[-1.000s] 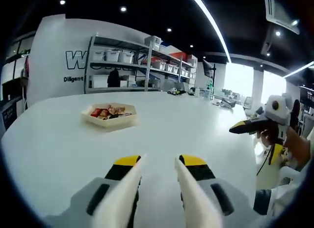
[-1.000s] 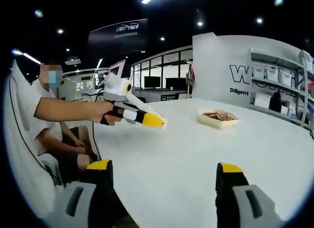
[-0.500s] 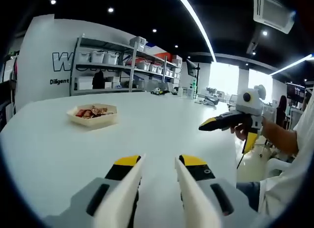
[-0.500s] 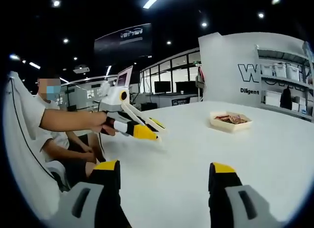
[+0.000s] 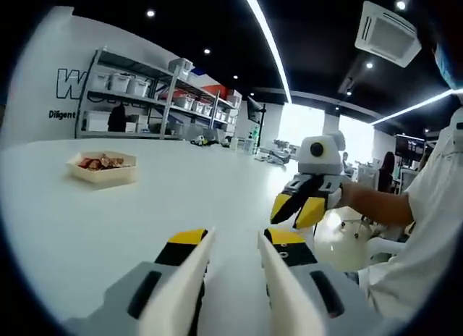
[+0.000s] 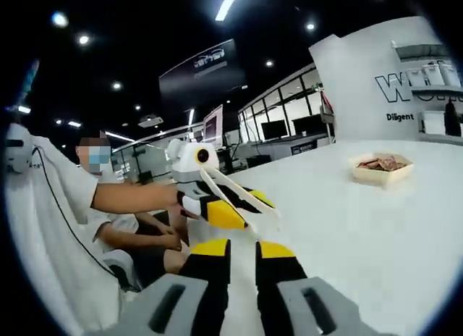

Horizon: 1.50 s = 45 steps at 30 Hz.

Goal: Place the target food into the container with the food tongs after gripping and lifting it, then release it inside without dropping or visibly crushing the food.

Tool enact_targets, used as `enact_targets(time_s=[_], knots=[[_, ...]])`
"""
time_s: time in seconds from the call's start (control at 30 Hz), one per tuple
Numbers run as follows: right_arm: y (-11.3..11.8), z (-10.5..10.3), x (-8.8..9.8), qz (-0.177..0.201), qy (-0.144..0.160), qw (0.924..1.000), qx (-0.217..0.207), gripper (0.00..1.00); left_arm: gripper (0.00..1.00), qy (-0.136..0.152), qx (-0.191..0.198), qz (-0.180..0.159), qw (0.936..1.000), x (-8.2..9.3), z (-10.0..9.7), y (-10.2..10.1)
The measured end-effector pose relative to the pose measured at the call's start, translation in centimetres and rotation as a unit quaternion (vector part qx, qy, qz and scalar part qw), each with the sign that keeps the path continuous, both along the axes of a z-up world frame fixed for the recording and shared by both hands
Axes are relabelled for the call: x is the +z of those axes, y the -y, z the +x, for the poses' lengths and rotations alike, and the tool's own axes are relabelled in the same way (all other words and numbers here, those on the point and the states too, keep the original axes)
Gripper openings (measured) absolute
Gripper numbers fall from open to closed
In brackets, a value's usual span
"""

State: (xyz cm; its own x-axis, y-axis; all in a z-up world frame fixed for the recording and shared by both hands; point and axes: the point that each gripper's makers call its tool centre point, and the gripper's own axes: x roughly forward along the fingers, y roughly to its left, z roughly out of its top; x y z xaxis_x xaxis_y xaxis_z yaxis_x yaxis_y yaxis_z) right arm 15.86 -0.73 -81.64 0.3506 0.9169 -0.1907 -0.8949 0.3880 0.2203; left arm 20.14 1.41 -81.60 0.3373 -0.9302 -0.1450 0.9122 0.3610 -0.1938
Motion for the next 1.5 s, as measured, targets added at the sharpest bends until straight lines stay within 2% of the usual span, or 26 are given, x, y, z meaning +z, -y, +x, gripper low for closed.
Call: enact_targets(time_s=[0.1, 0.17, 0.27, 0.33, 0.37, 0.4, 0.43, 0.5, 0.63, 0.67, 0.7, 0.73, 0.8, 0.9, 1.0, 1.17, 1.27, 1.5], knots=[[0.2, 0.6, -0.3, -0.007, 0.011, 0.9998, -0.013, 0.11, 0.3, -0.003, -0.015, -0.012, 0.9998, 0.2, -0.4, 0.4], [0.4, 0.9, -0.2, 0.005, 0.011, 0.9998, -0.015, 0.15, 0.3, -0.004, -0.02, -0.015, 0.9997, 0.2, -0.5, 0.5], [0.1, 0.3, -0.3, 0.021, -0.012, 0.9997, 0.009, 0.1, 0.3, 0.015, -0.028, -0.03, 0.9991, 0.7, -0.8, 0.7], [0.1, 0.6, -0.4, 0.021, 0.004, 0.9997, 0.007, 0.13, 0.3, 0.01, -0.042, -0.036, 0.9984, 0.8, -1.3, 1.0], [0.2, 0.9, -0.4, 0.024, 0.007, 0.9997, 0.001, 0.14, 0.3, -0.003, -0.055, -0.043, 0.9976, 0.7, -1.7, 1.2], [0.1, 0.9, -0.3, 0.028, 0.004, 0.9996, 0.0, 0.12, 0.3, -0.001, -0.055, -0.046, 0.9974, 0.8, -1.7, 1.3], [-0.2, 0.3, -0.3, 0.035, -0.01, 0.9991, 0.023, 0.09, 0.3, 0.005, -0.052, -0.052, 0.9973, 0.8, -1.5, 1.3], [-0.5, -0.1, -0.1, 0.045, -0.006, 0.9983, 0.037, 0.06, 0.3, -0.008, -0.067, -0.071, 0.9952, 0.9, -1.9, 1.6], [-1.1, -1.0, 0.2, 0.058, -0.011, 0.9961, 0.065, 0.0, 0.3, -0.028, -0.091, -0.083, 0.992, 1.2, -2.4, 1.8], [-1.4, -1.9, 0.6, 0.069, -0.009, 0.9933, 0.092, 0.0, 0.29, -0.025, -0.091, -0.085, 0.9919, 1.3, -2.4, 1.9], [-1.2, -1.6, 1.0, 0.074, 0.005, 0.9936, 0.086, 0.0, 0.29, -0.035, -0.104, -0.103, 0.9887, 1.9, -2.7, 1.8], [-1.2, -1.8, 1.3, 0.079, 0.01, 0.9924, 0.093, 0.0, 0.3, -0.038, -0.103, -0.107, 0.9882, 2.0, -2.6, 1.8], [-1.3, -1.9, 1.7, 0.096, -0.004, 0.991, 0.093, 0.0, 0.3, -0.065, -0.11, -0.124, 0.9841, 2.3, -2.7, 1.6], [-1.3, -1.9, 2.0, 0.099, 0.011, 0.9902, 0.097, 0.0, 0.33, -0.069, -0.11, -0.121, 0.9841, 2.2, -2.6, 1.6], [-0.8, -1.8, 2.2, 0.105, 0.005, 0.9896, 0.098, 0.0, 0.33, -0.064, -0.108, -0.117, 0.9851, 2.1, -2.6, 1.3], [0.0, -1.6, 3.3, 0.125, 0.009, 0.9877, 0.093, 0.0, 0.3, -0.038, -0.113, -0.088, 0.989, 1.5, -2.9, 1.0], [0.3, -1.6, 3.2, 0.121, 0.004, 0.9881, 0.095, 0.0, 0.29, -0.043, -0.115, -0.077, 0.9894, 1.4, -2.9, 0.5], [1.0, -1.8, 2.7, 0.105, 0.008, 0.9899, 0.094, 0.0, 0.28, -0.041, -0.108, -0.077, 0.9903, 2.1, -3.1, -0.7]])
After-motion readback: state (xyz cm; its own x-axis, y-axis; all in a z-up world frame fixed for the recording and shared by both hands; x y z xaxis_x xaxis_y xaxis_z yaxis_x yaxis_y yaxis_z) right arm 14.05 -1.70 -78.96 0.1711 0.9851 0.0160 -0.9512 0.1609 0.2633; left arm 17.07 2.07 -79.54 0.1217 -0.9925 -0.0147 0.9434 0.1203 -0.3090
